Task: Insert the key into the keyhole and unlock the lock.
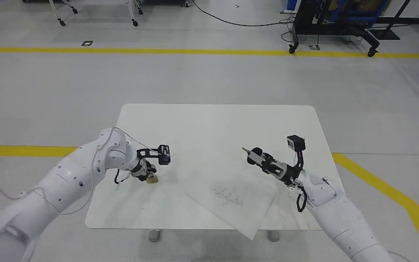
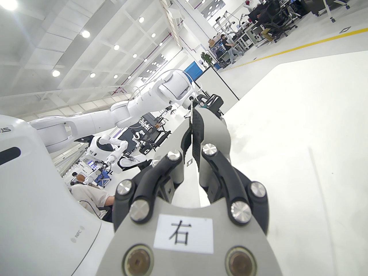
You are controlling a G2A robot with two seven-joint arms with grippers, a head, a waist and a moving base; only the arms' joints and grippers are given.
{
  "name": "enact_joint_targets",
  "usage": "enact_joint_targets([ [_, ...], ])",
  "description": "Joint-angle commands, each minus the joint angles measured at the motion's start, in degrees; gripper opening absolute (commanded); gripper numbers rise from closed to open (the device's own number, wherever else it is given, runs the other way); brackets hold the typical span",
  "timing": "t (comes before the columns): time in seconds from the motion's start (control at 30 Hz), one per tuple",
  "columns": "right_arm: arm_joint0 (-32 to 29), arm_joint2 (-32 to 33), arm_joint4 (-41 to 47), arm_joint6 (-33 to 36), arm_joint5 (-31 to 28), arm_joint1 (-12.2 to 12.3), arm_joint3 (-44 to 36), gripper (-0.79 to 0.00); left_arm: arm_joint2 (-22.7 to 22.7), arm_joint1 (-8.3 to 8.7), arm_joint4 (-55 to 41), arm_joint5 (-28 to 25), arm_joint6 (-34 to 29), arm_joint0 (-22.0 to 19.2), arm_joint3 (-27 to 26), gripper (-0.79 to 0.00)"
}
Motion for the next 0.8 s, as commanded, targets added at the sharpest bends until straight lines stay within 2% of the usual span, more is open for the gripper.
enact_joint_targets([
  [0.0,0.00,0.00,0.00,0.00,0.00,0.00,0.00,-0.785,-1.11,0.13,-1.05,-0.18,2.32,-0.09,0.65,-0.785],
  [0.27,0.00,0.00,0.00,0.00,0.00,0.00,0.00,-0.785,-6.00,0.61,-3.81,0.72,9.44,-1.44,-1.87,-0.785],
  [0.37,0.00,0.00,0.00,0.00,0.00,0.00,0.00,-0.785,-6.51,-0.25,-7.35,0.97,10.67,-2.25,-1.31,-0.785],
  [0.53,0.00,0.00,0.00,0.00,0.00,0.00,0.00,-0.785,-5.07,-3.72,-17.35,1.92,12.38,-4.03,0.94,-0.785],
  [0.77,0.00,0.00,0.00,0.00,0.00,0.00,0.00,-0.785,-5.07,-3.72,-17.35,1.92,12.38,-4.03,0.94,-0.785],
])
